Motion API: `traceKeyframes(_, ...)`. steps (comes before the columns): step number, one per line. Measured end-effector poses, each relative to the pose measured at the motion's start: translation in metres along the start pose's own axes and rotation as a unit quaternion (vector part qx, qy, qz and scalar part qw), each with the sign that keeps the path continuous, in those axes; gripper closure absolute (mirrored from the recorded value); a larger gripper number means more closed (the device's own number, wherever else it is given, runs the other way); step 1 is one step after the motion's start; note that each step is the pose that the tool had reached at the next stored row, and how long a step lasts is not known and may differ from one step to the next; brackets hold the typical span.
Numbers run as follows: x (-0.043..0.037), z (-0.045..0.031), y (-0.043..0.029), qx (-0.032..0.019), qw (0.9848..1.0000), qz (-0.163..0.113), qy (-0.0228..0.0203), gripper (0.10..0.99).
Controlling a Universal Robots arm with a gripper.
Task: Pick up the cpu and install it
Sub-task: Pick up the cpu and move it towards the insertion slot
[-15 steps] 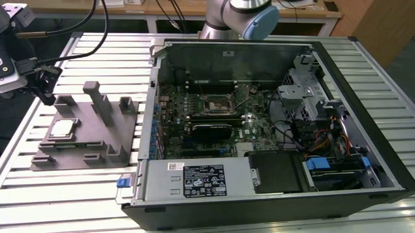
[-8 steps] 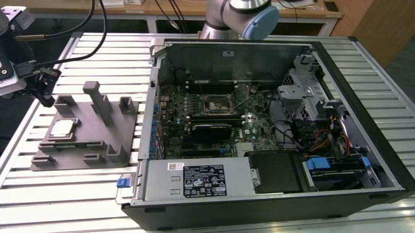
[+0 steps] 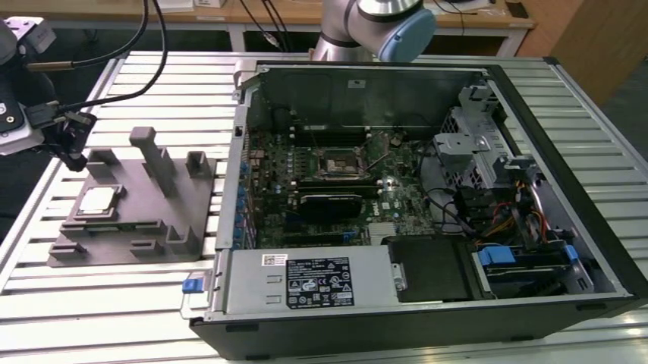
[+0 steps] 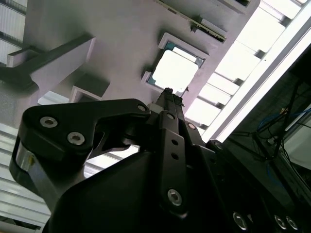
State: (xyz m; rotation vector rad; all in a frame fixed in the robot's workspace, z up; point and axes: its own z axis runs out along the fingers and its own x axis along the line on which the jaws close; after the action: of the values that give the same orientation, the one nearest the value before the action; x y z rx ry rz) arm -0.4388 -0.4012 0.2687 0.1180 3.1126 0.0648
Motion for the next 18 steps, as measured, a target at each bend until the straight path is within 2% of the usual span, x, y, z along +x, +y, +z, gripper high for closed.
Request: traceKeyframes(18, 0.0056, 0.0139, -0.0018, 0.0000, 1.0000, 0.000, -0.0001, 0.980)
